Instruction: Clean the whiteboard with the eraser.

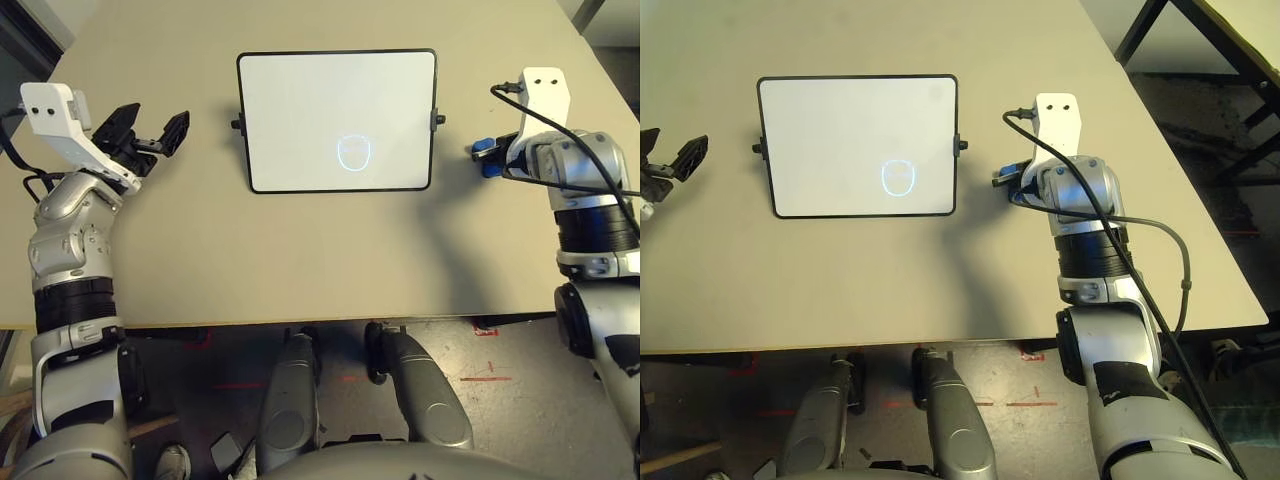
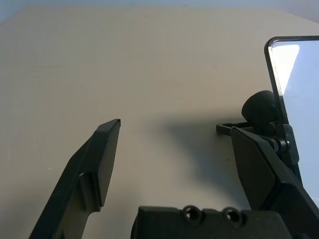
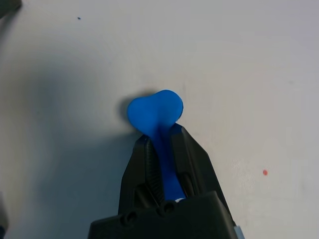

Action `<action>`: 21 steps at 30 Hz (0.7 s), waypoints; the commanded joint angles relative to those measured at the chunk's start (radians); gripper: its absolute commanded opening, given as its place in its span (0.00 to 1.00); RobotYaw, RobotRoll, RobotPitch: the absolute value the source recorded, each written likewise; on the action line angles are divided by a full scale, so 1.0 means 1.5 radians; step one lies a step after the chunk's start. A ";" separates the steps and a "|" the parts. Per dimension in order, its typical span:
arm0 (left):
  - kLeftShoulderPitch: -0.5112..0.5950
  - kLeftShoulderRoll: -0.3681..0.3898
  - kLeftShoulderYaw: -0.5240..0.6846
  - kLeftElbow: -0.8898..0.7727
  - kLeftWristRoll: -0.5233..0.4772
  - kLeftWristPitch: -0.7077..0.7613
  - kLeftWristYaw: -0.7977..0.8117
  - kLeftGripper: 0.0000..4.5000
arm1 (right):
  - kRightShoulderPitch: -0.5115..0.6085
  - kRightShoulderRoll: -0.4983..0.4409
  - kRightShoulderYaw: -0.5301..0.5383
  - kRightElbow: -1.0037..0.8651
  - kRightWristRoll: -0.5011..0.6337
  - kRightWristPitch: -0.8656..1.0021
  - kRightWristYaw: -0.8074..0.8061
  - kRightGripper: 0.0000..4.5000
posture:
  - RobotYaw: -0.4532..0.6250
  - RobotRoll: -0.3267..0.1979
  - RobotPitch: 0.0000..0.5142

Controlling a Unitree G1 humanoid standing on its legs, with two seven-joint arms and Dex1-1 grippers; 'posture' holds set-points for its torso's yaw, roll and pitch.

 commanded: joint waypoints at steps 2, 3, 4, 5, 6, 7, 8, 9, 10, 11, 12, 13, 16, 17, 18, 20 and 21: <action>-0.002 -0.005 -0.011 0.011 0.006 0.006 -0.003 1.00 | -0.002 -0.002 -0.006 0.010 0.016 0.009 -0.010 0.08 | 0.47 0.62 0.47; -0.003 -0.005 -0.012 0.010 0.006 0.007 -0.003 1.00 | -0.002 -0.002 -0.008 0.013 0.017 0.008 -0.013 0.08 | 0.47 0.62 0.47; -0.003 -0.005 -0.013 0.010 0.005 0.007 -0.002 1.00 | -0.002 -0.002 -0.009 0.014 0.019 0.007 -0.015 0.08 | 0.47 0.62 0.48; -0.002 -0.006 -0.014 0.009 0.006 0.007 -0.002 1.00 | -0.002 -0.002 -0.011 0.015 0.020 0.005 -0.018 0.16 | 0.48 0.62 0.47; -0.001 -0.006 -0.017 0.008 0.007 0.007 -0.001 1.00 | -0.003 -0.001 -0.016 0.017 0.021 0.002 -0.022 0.25 | 0.47 0.62 0.48; 0.000 -0.007 -0.018 0.007 0.006 0.008 -0.001 1.00 | -0.004 -0.002 -0.019 0.018 0.023 0.000 -0.025 0.30 | 0.47 0.62 0.48; 0.000 -0.007 -0.019 0.006 0.006 0.009 -0.001 1.00 | -0.004 -0.002 -0.022 0.018 0.024 -0.001 -0.028 0.38 | 0.47 0.62 0.47; 0.000 -0.007 -0.019 0.006 0.006 0.009 0.000 1.00 | -0.005 -0.002 -0.024 0.018 0.026 -0.002 -0.030 0.46 | 0.47 0.62 0.47; 0.000 -0.007 -0.019 0.005 0.006 0.010 0.000 1.00 | -0.005 -0.003 -0.029 0.016 0.027 -0.003 -0.033 0.54 | 0.48 0.62 0.47; 0.000 -0.006 -0.018 0.005 0.005 0.011 -0.001 1.00 | -0.006 -0.003 -0.034 0.015 0.029 -0.003 -0.036 0.60 | 0.47 0.62 0.47; 0.000 -0.005 -0.018 0.005 0.005 0.012 -0.001 1.00 | -0.007 -0.005 -0.039 0.013 0.032 -0.005 -0.038 0.68 | 0.47 0.62 0.47; 0.000 -0.005 -0.018 0.005 0.006 0.012 -0.001 1.00 | -0.007 -0.005 -0.045 0.010 0.035 -0.010 -0.040 0.75 | 0.47 0.62 0.47; -0.002 -0.003 -0.017 0.006 0.006 0.011 0.000 1.00 | -0.010 -0.012 -0.061 -0.001 0.040 -0.017 -0.048 0.96 | 0.48 0.62 0.47; -0.002 -0.002 -0.016 0.006 0.006 0.011 0.000 1.00 | -0.010 -0.014 -0.068 -0.006 0.041 -0.020 -0.052 0.99 | 0.48 0.62 0.47; -0.002 -0.002 -0.014 0.006 0.007 0.007 0.002 1.00 | -0.009 -0.012 -0.087 -0.010 0.044 -0.032 -0.061 0.99 | 0.47 0.62 0.46; 0.001 -0.003 -0.009 0.009 0.010 -0.004 0.007 1.00 | 0.005 -0.006 -0.129 -0.018 0.055 -0.096 -0.076 0.99 | 0.47 0.62 0.46; 0.002 -0.004 -0.005 0.013 0.011 -0.013 0.012 1.00 | 0.020 -0.002 -0.150 -0.020 0.061 -0.149 -0.082 0.99 | 0.47 0.62 0.46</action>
